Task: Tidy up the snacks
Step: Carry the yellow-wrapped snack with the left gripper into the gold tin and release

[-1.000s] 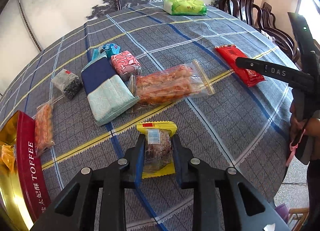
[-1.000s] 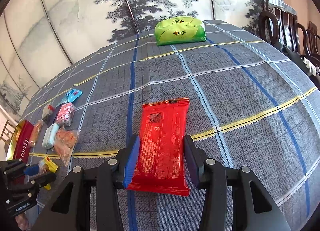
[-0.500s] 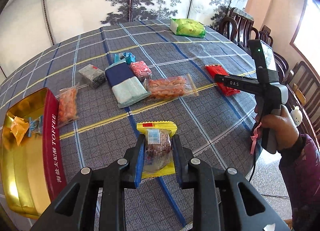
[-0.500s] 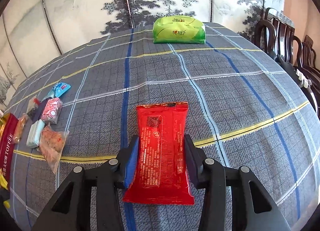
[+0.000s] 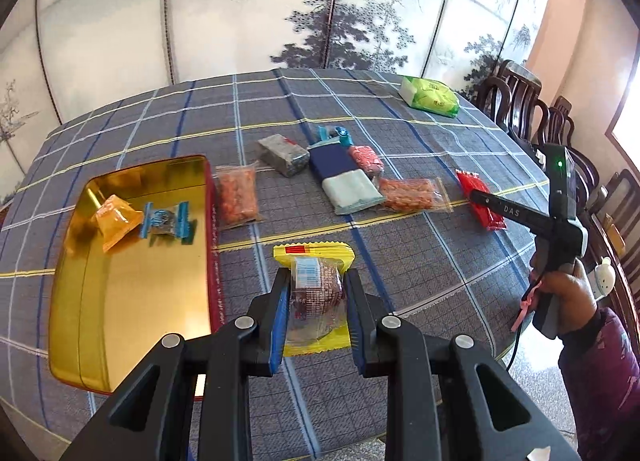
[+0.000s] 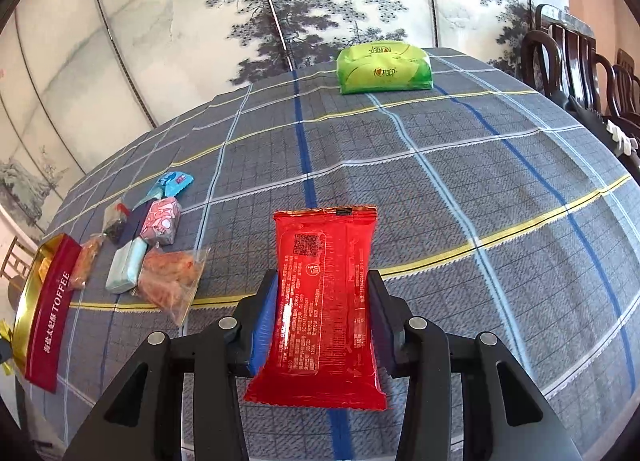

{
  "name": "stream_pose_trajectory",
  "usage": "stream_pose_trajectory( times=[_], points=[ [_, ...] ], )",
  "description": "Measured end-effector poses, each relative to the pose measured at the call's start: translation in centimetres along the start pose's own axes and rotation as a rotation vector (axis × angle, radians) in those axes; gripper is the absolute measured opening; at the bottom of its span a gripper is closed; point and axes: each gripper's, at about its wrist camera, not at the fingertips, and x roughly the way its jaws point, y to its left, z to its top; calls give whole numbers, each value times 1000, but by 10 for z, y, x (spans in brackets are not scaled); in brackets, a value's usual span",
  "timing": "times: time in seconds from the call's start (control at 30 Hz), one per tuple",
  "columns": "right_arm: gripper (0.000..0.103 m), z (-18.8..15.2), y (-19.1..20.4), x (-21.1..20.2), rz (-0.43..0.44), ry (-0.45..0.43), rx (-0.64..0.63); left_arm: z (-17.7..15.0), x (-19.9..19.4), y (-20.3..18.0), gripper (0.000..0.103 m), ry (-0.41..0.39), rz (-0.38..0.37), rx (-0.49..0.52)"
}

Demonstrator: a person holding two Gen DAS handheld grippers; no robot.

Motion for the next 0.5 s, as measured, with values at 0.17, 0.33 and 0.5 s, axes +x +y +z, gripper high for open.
stream_pose_trajectory(
  times=[0.17, 0.33, 0.5],
  points=[
    [44, -2, -1, 3, -19, -5, 13, 0, -10, 23, 23, -21, 36, -34],
    [44, -1, -7, 7, -16, 7, 44, -2, -15, 44, 23, -38, 69, -62],
    [44, -1, -4, 8, -32, 11, 25, -4, -17, 60, 23, -61, 130, -66]
  ],
)
